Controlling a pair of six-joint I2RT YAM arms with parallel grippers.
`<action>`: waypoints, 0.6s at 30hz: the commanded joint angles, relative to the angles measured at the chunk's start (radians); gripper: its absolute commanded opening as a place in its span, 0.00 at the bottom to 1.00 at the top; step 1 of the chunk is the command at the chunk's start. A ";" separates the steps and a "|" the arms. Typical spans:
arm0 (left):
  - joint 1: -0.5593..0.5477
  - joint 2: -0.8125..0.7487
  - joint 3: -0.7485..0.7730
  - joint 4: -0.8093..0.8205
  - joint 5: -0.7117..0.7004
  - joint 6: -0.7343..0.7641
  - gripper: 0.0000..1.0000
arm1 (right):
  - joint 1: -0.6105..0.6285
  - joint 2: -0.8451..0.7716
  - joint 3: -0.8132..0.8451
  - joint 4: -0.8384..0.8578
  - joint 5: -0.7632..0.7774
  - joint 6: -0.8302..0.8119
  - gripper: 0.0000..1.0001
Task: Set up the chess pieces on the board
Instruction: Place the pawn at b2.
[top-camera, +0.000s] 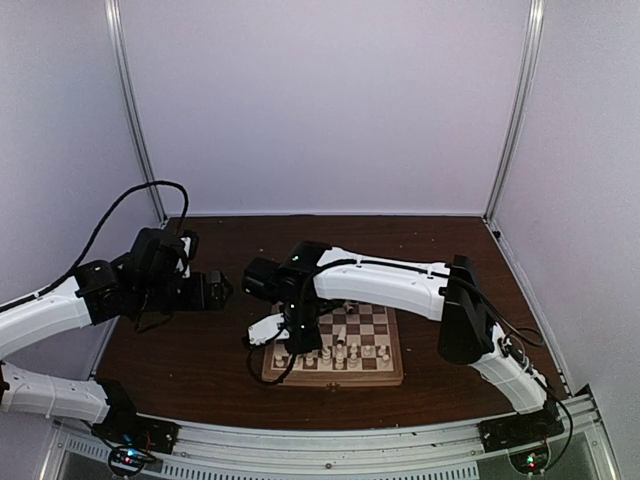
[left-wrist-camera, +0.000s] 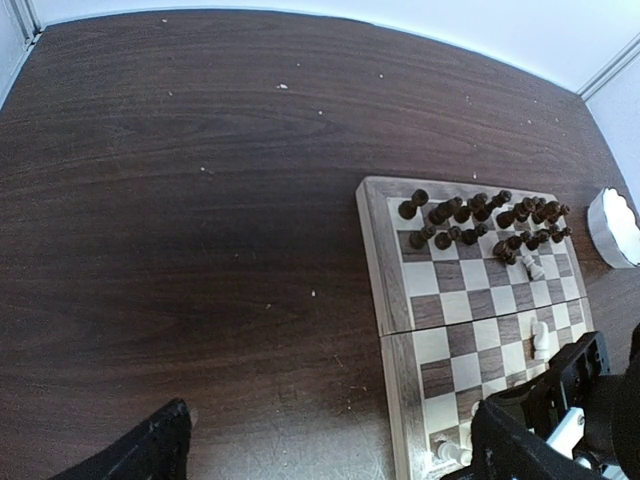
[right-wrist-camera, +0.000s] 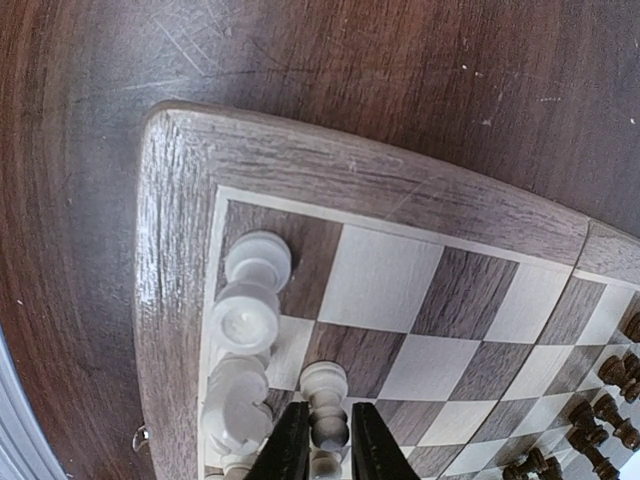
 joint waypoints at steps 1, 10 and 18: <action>0.005 0.009 -0.008 0.021 0.006 -0.007 0.97 | 0.008 0.020 0.029 0.016 0.016 0.002 0.16; 0.004 0.015 -0.010 0.020 0.012 -0.009 0.98 | 0.009 0.035 0.042 0.023 0.017 0.000 0.14; 0.005 0.022 -0.008 0.020 0.015 -0.006 0.98 | 0.009 0.035 0.049 0.029 0.021 0.001 0.14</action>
